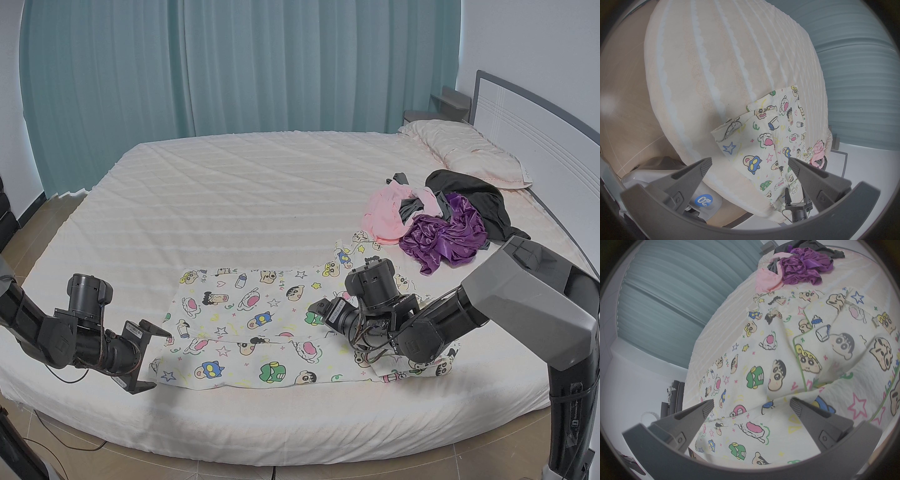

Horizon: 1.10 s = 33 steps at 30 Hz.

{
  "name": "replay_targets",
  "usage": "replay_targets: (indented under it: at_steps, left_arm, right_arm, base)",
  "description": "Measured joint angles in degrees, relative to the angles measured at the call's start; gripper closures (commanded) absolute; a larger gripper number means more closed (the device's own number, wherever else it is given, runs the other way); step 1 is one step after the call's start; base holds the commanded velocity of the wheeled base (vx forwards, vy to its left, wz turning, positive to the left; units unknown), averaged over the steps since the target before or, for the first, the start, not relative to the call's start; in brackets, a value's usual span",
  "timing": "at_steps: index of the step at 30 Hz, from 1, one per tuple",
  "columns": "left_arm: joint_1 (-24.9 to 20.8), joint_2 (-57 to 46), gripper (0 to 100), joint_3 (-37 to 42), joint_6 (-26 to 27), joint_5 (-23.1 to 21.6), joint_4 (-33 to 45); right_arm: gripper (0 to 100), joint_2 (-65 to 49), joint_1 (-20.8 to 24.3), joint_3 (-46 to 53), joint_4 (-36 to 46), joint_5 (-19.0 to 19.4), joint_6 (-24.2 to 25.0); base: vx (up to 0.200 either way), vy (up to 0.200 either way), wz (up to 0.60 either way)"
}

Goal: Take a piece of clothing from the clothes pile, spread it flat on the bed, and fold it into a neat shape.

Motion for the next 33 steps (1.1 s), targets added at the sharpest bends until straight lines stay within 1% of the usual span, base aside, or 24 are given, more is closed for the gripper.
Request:
replay_targets:
  at_steps: [9, 13, 15, 16, 21, 26, 28, 33]
  left_arm:
    - [0.1, 0.02, 0, -0.04, 0.13, -0.02, -0.05]
    - [0.16, -0.06, 0, -0.09, 0.83, 0.04, -0.09]
    - [0.27, -0.26, 0, -0.12, 2.77, 0.09, -0.07]
    - [0.27, -0.33, 0, -0.15, 4.27, 0.12, -0.07]
    - [0.44, -0.41, 0, -0.61, 15.88, 0.57, 0.06]
    - [0.49, 0.4, 0, -1.39, 29.21, 0.83, 0.2]
    - [0.52, 1.27, 0, -2.01, 33.76, 1.07, 0.24]
    - [0.6, 5.07, 0, -4.45, 40.84, 2.58, 0.15]
  right_arm:
    - [0, -1.11, 0.22, -0.05, -0.3, 0.85, -0.11]
    - [0, -3.5, 0.34, 3.15, -0.38, 2.68, -0.11]
    - [0, -5.02, 0.48, 5.44, -0.38, 3.34, -0.21]
    - [0, -5.79, 0.56, 6.51, -0.38, 3.58, -0.32]
    - [0, -10.56, -0.07, 12.76, -0.41, 4.04, -2.29]
    - [0, -14.91, -1.54, 18.16, -0.44, 4.08, -4.68]
    - [0, -16.02, -2.23, 19.8, -0.44, 4.06, -5.69]
    - [0, -17.92, -4.3, 22.86, -0.27, 3.97, -8.4]
  base:
    - [0.0, 0.0, 0.0]
    - [0.0, 0.0, 0.0]
    - [0.0, 0.0, 0.0]
    - [0.0, 0.0, 0.0]
    - [0.0, 0.0, 0.0]
    - [0.0, 0.0, 0.0]
    - [0.0, 0.0, 0.0]
    - [0.0, 0.0, 0.0]
